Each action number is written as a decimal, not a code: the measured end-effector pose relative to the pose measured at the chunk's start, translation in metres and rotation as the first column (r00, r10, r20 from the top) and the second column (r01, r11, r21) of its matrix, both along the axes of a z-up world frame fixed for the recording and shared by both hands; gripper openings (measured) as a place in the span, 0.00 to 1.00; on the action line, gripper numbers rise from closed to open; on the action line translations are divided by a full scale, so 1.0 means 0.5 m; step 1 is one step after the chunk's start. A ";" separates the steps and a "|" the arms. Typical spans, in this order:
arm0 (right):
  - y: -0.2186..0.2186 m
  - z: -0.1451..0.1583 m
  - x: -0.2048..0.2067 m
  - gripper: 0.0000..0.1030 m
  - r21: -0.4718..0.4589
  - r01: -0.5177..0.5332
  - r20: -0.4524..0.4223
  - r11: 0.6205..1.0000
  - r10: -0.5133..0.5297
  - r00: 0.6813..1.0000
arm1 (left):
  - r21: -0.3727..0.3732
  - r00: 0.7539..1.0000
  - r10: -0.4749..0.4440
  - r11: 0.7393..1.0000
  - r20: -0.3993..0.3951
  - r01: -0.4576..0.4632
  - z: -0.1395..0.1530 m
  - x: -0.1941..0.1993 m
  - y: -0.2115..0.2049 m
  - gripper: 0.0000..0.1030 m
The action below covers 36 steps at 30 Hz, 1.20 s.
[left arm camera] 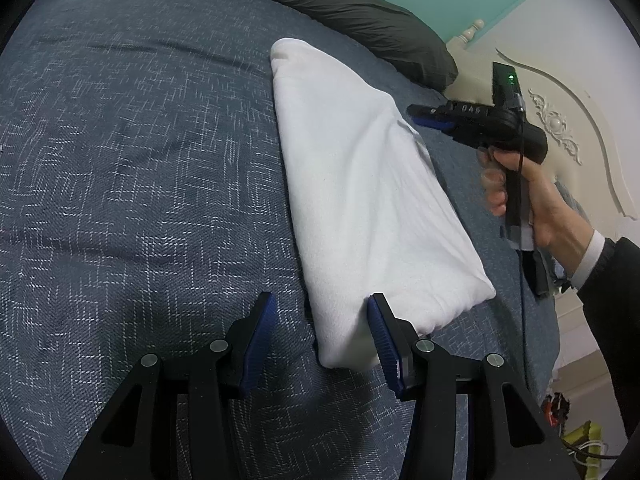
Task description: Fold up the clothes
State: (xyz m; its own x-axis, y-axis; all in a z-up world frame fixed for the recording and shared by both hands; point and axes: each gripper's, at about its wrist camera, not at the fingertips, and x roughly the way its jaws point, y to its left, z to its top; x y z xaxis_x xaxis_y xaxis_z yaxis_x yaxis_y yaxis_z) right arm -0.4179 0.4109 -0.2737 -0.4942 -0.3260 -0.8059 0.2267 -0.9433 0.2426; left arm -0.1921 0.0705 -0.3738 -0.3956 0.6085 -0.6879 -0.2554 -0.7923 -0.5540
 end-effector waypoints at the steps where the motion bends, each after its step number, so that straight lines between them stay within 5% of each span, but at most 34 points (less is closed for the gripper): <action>1: -0.014 -0.010 0.000 0.19 0.038 -0.024 0.024 0.999 0.023 0.999 | 0.001 1.000 0.001 1.000 0.001 -0.001 0.000 0.000 0.000 0.50; 4: -0.022 -0.035 -0.011 0.19 0.096 0.006 0.080 0.995 -0.014 0.997 | 0.006 1.000 0.004 1.000 0.006 -0.004 0.002 0.005 -0.007 0.50; 8: -0.034 -0.012 -0.027 0.19 0.048 0.051 0.054 0.998 -0.054 0.997 | 0.015 1.000 0.019 1.000 0.012 -0.019 0.006 0.009 -0.019 0.50; 12: -0.103 0.027 -0.059 0.20 0.036 -0.004 0.058 0.999 0.002 0.998 | 0.010 0.999 0.044 0.999 0.012 -0.044 0.014 0.004 -0.030 0.50; 17: -0.220 0.052 -0.103 0.35 0.062 -0.095 0.082 0.994 0.090 0.993 | 0.027 0.997 0.067 0.997 0.046 -0.068 0.003 0.001 -0.049 0.50; 26: -0.357 0.011 -0.151 0.34 0.189 -0.122 0.158 0.974 0.092 0.983 | 0.026 0.997 0.054 0.998 0.054 -0.055 0.001 0.005 -0.047 0.49; 33: -0.372 -0.004 -0.179 0.03 0.189 -0.099 0.159 0.977 0.069 0.985 | 0.025 0.997 0.046 0.999 0.054 -0.047 0.000 0.006 -0.044 0.49; 36: -0.371 -0.006 -0.195 0.01 0.173 -0.084 0.152 0.981 0.057 0.987 | 0.019 0.998 0.044 0.999 0.050 -0.045 0.000 0.007 -0.042 0.49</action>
State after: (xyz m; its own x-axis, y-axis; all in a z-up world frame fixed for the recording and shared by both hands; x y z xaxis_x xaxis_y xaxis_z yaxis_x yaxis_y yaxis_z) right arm -0.5153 0.2253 -0.2765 -0.3484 -0.2000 -0.9158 0.2688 -0.9573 0.1068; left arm -0.1886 0.0495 -0.3736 -0.3886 0.6048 -0.6951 -0.1924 -0.7910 -0.5807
